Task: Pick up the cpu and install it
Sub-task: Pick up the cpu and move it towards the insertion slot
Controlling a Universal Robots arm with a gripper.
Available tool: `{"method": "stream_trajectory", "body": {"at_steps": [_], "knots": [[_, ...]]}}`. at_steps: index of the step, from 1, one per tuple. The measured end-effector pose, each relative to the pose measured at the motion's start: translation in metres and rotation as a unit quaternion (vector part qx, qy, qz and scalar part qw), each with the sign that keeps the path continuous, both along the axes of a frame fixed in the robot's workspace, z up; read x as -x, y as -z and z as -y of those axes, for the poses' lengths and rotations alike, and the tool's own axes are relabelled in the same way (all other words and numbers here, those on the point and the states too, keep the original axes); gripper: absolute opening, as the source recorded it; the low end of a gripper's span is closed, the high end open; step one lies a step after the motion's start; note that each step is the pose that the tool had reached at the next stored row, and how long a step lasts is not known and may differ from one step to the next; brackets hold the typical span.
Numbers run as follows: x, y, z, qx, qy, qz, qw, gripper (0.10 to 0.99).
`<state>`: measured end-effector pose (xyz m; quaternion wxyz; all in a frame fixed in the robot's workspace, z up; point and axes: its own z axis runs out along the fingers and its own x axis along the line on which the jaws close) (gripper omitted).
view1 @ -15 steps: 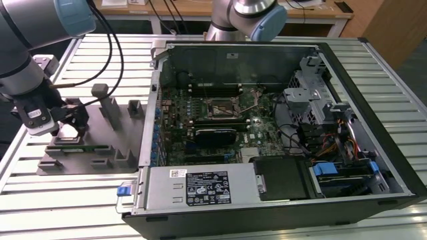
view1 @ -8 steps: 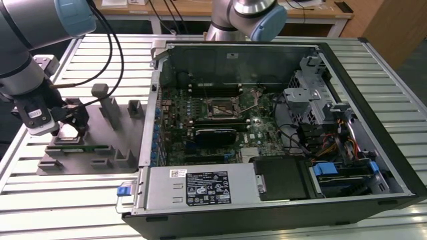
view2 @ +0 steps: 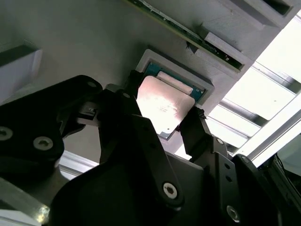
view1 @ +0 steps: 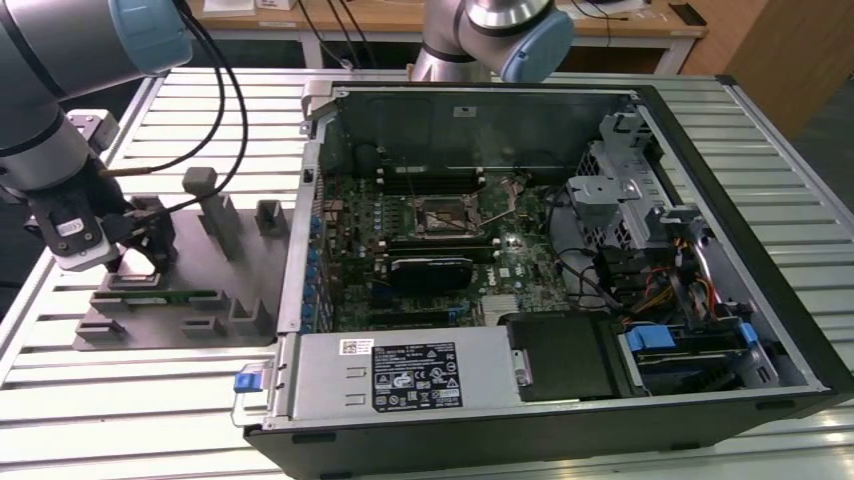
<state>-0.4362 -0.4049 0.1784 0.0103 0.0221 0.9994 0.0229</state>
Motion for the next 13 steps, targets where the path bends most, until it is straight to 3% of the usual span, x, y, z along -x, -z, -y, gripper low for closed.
{"method": "stream_trajectory", "body": {"at_steps": [8, 10, 13], "knots": [[0.0, -0.0027, 0.0, -0.0003, 0.0, 0.0001, 1.0, 0.624], [0.0, -0.0029, 0.0, -0.0003, 0.0, 0.0, 1.0, 0.545], [0.0, -0.0033, 0.0, -0.0003, 0.0, 0.0, 1.0, 0.541]]}}
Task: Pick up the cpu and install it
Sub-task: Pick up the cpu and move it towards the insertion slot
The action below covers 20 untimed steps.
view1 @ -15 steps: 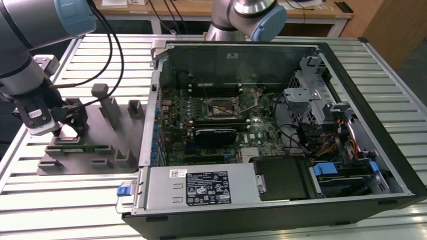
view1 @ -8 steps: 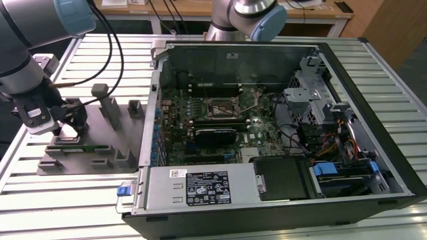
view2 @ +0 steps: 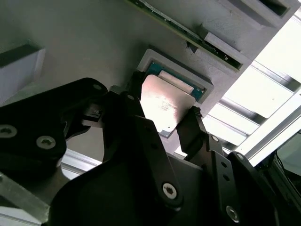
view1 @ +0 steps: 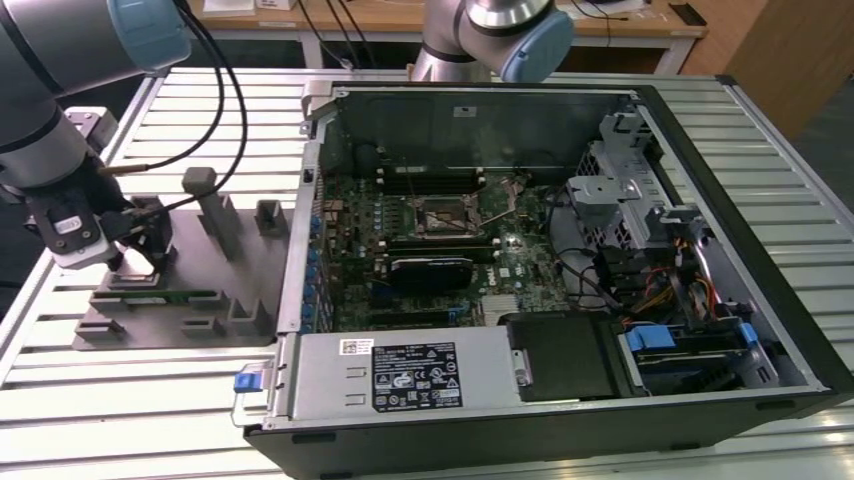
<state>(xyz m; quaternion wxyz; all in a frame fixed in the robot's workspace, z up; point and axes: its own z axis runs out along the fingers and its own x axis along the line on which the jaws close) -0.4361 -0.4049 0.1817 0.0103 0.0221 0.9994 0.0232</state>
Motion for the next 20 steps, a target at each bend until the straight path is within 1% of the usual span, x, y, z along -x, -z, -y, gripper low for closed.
{"method": "stream_trajectory", "body": {"at_steps": [3, 8, 16, 20], "knots": [[0.0001, -0.0013, 0.0, 0.0001, 0.0, -0.0002, 1.0, 0.541], [0.0, -0.0082, 0.0, 0.0, 0.0, 0.0, 1.0, 0.541], [0.0, -0.0239, 0.0, 0.0, 0.0, 0.0, 1.0, 0.541], [0.0, -0.0336, 0.0, 0.0, 0.0, 0.0, 1.0, 0.541]]}}
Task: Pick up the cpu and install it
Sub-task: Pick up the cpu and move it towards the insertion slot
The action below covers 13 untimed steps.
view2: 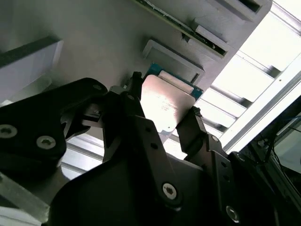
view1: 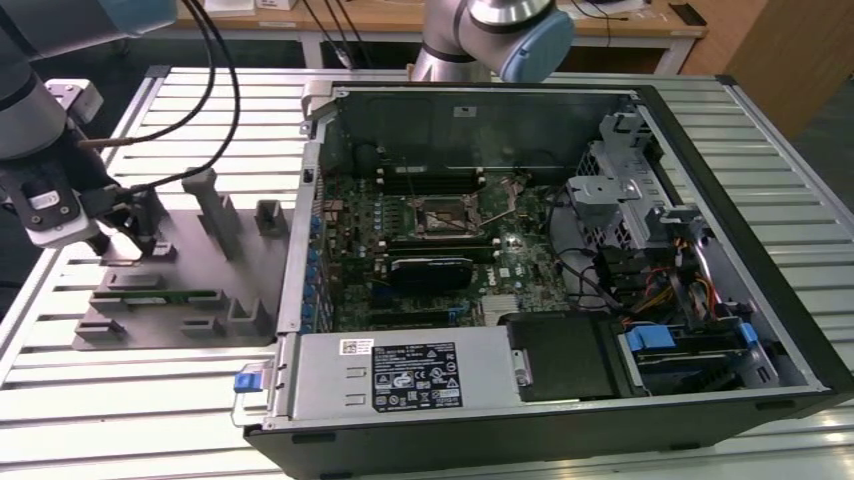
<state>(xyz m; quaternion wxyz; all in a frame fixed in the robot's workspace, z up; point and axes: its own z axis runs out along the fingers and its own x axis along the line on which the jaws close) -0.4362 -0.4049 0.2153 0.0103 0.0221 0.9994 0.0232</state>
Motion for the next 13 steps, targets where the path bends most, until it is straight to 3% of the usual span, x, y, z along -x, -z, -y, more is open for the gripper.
{"method": "stream_trajectory", "body": {"at_steps": [13], "knots": [[0.0, -0.0356, 0.0, 0.0, 0.0, 0.0001, 1.0, 0.541]]}}
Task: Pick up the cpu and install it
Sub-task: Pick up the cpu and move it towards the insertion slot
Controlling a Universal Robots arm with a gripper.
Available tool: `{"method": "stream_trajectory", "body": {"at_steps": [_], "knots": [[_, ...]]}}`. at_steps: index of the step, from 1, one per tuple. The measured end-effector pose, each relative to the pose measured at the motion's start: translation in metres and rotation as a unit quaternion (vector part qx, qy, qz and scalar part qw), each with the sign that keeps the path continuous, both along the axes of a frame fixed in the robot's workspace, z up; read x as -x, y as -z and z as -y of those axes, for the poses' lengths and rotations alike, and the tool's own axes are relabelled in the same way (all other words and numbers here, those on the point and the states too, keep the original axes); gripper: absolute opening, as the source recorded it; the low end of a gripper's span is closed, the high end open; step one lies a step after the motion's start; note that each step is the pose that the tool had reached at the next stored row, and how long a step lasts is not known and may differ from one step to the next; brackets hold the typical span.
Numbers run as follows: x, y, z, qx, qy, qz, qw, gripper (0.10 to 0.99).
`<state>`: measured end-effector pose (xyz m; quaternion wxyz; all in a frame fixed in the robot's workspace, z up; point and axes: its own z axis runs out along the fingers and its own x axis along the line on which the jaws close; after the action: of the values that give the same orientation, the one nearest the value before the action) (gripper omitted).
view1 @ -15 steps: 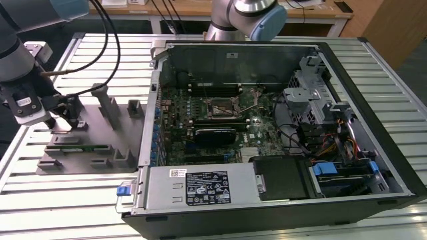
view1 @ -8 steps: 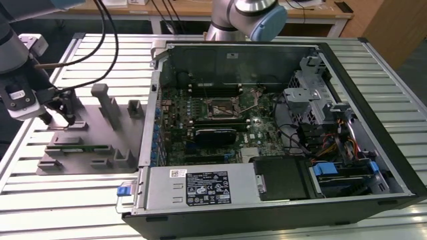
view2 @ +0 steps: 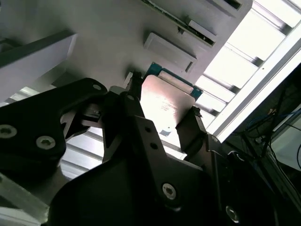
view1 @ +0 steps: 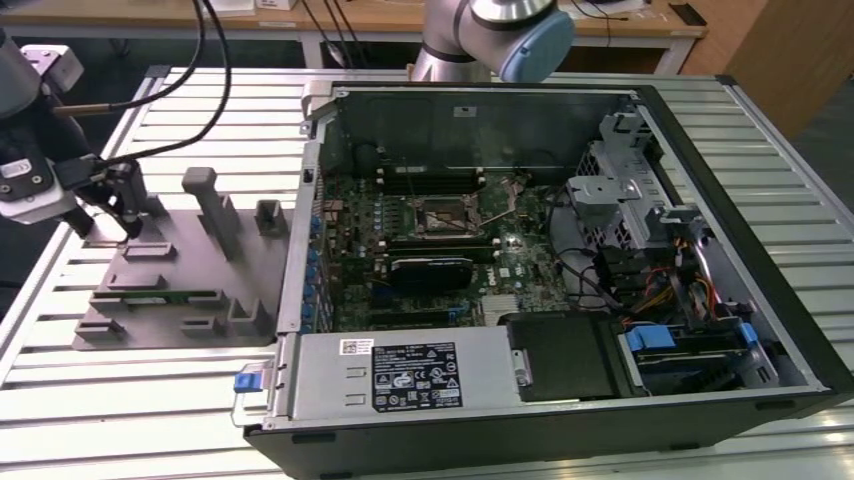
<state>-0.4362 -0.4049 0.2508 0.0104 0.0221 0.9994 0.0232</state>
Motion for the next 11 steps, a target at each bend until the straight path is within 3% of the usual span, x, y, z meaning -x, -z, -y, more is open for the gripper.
{"method": "stream_trajectory", "body": {"at_steps": [11], "knots": [[0.0, -0.028, 0.0, 0.0, 0.0, 0.0002, 1.0, 0.541]]}}
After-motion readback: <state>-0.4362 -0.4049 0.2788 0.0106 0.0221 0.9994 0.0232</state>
